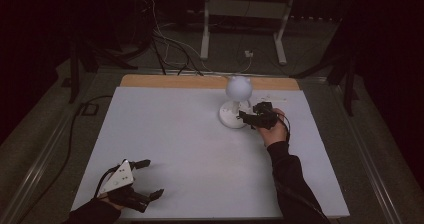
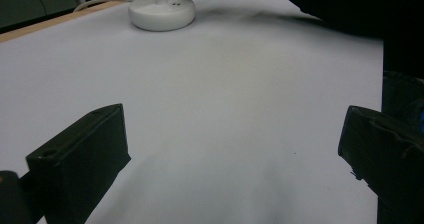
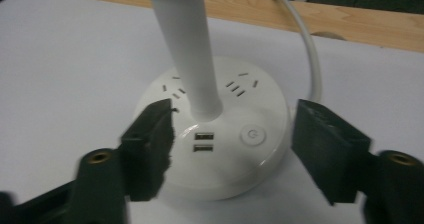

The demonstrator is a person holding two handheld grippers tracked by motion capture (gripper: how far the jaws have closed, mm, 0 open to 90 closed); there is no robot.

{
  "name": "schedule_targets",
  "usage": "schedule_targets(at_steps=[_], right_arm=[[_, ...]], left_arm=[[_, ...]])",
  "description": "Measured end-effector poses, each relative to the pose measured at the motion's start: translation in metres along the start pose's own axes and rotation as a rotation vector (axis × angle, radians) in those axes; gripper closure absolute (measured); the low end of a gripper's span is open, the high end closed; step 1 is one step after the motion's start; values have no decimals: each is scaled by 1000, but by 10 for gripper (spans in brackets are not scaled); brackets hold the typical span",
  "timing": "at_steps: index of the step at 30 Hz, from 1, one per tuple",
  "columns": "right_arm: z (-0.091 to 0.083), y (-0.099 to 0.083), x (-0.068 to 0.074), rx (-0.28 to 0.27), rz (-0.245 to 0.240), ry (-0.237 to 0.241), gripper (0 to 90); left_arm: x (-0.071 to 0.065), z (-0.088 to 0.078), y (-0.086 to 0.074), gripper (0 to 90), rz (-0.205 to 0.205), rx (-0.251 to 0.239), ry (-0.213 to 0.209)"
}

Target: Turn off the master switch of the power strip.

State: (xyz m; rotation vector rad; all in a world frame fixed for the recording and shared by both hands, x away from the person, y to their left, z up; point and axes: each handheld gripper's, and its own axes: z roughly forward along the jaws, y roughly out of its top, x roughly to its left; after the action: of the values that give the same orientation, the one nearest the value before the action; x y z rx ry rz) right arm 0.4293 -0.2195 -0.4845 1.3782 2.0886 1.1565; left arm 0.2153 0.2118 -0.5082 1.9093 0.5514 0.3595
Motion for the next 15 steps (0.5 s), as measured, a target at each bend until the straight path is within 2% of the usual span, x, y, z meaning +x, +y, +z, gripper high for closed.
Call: schedule_targets(at_steps=[6,7,9,11,15], right_arm=[[-4,-3,-1,-11,33,61,151],[-5,-4,-1,4,25,99,104],[-8,-5,0,-6,21,116,83],[-10,-6,1,5,9,150,22],[-13,-8,5,9,-24,190,0]], left_arm=[[0,0,0,3,-1,-1,-1],[0,0,0,3,-2,-1,-2],[0,0,0,3,-3,-2,-1],[0,0,0,3,-3,-2,0],[0,0,0,3,-2,-2,-1]])
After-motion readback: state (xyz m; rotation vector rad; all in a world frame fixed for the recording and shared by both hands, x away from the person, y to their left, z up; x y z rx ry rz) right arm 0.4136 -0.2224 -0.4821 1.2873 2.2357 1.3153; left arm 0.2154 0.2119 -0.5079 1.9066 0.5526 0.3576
